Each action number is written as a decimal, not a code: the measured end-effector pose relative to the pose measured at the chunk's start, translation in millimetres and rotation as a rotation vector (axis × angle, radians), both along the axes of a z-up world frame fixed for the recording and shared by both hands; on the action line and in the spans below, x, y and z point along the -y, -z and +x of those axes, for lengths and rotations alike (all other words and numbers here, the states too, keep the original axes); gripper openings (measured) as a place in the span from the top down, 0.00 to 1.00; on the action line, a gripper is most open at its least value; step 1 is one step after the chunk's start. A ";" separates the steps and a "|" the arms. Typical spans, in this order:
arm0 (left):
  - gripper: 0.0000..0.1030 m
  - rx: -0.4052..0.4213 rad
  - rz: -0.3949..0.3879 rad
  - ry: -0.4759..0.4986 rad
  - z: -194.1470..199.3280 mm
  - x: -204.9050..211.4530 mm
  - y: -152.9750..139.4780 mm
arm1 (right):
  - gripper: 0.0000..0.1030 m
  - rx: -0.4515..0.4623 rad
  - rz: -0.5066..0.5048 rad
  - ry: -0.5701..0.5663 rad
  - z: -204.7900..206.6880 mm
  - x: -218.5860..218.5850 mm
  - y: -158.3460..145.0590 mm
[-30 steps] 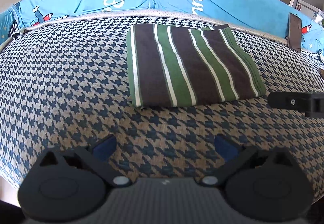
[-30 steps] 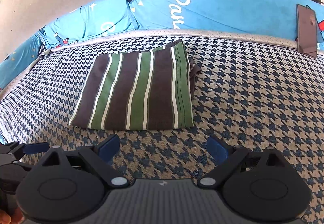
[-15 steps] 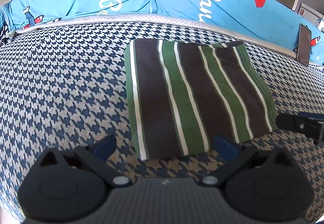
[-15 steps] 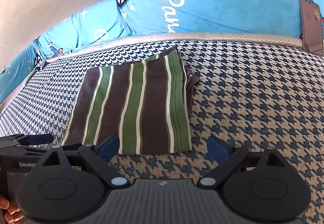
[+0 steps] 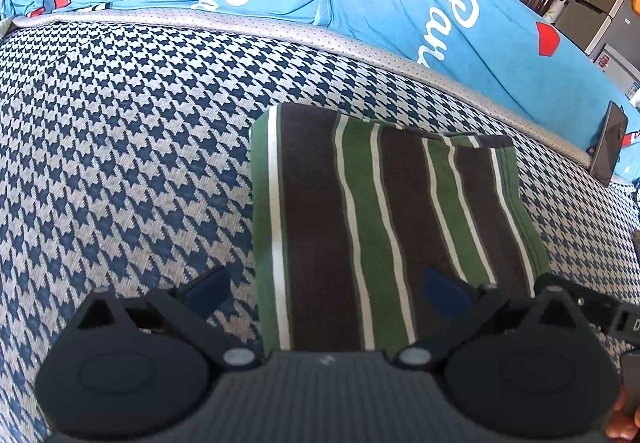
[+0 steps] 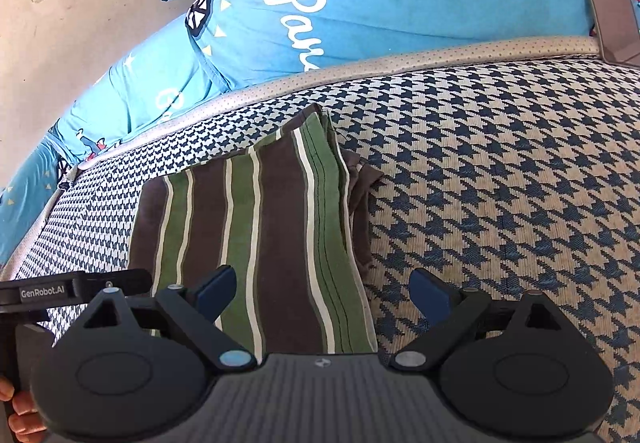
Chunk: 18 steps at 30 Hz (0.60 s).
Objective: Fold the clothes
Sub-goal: 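Move both open grippers to the edge of the striped bundle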
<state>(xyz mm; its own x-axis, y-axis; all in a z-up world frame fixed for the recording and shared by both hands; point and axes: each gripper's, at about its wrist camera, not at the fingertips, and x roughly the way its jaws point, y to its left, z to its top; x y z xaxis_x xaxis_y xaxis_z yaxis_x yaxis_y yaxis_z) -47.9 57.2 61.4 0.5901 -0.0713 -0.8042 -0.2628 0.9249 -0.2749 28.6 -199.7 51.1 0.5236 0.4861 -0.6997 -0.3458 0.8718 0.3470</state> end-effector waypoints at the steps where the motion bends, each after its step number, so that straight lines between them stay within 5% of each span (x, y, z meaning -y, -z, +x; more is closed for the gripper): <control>1: 0.00 0.000 -0.012 -0.002 1.9 -2.8 0.6 | 0.10 -0.004 0.003 0.001 2.4 0.2 1.3; 18: 0.00 -0.009 -0.127 0.020 48.3 -35.4 16.8 | 0.09 -0.012 0.063 -0.038 24.1 3.2 15.9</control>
